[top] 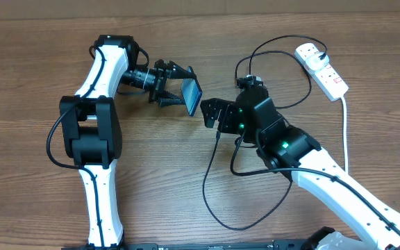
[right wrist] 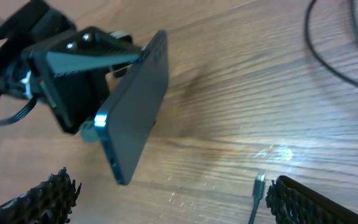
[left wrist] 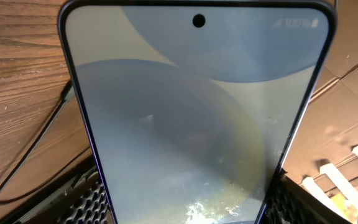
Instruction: Plug charger to phone and switch on socket
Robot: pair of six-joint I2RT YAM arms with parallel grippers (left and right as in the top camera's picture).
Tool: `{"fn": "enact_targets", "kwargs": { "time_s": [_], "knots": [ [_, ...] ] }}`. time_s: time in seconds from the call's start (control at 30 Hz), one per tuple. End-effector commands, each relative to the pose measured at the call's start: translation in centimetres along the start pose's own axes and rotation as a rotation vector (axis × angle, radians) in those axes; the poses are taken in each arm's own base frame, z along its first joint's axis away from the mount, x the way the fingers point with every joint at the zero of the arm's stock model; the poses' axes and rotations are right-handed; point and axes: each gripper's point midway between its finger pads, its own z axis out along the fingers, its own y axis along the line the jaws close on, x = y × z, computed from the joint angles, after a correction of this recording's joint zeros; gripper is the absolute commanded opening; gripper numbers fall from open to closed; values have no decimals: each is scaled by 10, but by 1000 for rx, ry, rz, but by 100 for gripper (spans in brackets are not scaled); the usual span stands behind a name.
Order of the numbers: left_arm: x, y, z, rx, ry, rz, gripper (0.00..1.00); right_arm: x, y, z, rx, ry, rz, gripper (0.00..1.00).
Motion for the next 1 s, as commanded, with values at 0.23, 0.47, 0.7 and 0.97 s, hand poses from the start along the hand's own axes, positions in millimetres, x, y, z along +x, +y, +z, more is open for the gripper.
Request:
{"fn": "enact_targets", "kwargs": {
  "time_s": [0.23,0.47,0.7,0.97],
  "knots": [
    [2,-11,-3,55,17,9,58,-9,19,-4,-55,-27,15,100],
    [3,-11,-3,55,18,6,58,-3,11,11,-19,-11,61,100],
    [5,-10,-3,52,23,-10,58,-2,9,13,-9,-10,60,100],
    [5,-10,-2,52,24,-10,58,0,7,16,-1,-3,60,100]
  ]
}}
